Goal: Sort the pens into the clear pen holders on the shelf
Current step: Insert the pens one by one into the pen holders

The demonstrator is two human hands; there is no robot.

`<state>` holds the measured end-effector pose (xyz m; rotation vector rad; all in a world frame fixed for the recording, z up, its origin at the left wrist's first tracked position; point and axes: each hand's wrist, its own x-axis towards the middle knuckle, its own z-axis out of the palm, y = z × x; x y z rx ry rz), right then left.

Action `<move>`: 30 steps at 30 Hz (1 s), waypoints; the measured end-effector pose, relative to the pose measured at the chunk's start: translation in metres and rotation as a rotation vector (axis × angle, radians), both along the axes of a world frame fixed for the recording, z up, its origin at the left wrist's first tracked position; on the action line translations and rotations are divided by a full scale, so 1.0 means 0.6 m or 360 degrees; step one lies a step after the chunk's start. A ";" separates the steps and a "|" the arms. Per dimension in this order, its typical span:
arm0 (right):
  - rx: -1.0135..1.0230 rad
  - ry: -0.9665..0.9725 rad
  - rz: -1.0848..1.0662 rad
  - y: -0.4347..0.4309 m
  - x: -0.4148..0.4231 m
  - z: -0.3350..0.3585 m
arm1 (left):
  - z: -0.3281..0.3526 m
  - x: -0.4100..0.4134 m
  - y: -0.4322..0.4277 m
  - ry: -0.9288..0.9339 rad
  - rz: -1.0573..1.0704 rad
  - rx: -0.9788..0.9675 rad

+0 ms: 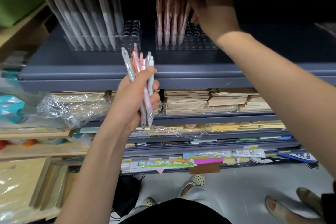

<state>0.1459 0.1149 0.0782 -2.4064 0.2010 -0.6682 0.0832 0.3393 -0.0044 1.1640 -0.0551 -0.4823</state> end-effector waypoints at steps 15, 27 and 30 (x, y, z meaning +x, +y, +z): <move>0.0006 -0.0059 -0.0006 0.002 -0.001 -0.001 | -0.001 0.002 0.008 -0.0079 -0.0022 -0.0089; 0.0441 0.0187 0.0761 0.121 -0.077 -0.047 | -0.006 0.008 0.033 -0.0231 -0.0059 -0.0071; 0.0626 0.0356 0.0845 0.133 -0.072 -0.051 | -0.008 0.011 0.042 -0.0232 -0.0002 -0.0063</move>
